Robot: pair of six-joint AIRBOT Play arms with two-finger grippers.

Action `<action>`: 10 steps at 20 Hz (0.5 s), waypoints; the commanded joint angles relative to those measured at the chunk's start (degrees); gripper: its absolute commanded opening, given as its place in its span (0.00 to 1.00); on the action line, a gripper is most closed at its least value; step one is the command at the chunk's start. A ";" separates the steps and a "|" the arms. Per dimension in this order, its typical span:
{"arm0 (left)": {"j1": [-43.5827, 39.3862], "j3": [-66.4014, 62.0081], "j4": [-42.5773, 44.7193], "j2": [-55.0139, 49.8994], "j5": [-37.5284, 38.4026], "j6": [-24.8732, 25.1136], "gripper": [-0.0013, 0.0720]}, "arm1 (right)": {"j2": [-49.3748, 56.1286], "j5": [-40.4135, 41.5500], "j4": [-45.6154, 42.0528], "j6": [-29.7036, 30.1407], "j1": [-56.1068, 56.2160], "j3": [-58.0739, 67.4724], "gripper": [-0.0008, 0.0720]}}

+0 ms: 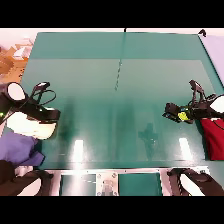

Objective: Fold the shirts.

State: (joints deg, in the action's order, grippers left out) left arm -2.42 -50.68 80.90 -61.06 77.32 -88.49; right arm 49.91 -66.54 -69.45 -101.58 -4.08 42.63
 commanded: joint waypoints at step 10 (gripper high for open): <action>-0.02 0.04 15.67 0.02 1.03 -7.19 1.00 | -0.02 -0.02 0.02 0.00 0.04 -0.02 0.04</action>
State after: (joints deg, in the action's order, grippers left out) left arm -2.44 -50.65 92.64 -61.06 78.67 -93.54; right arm 49.91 -66.54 -69.45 -101.58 -4.08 42.63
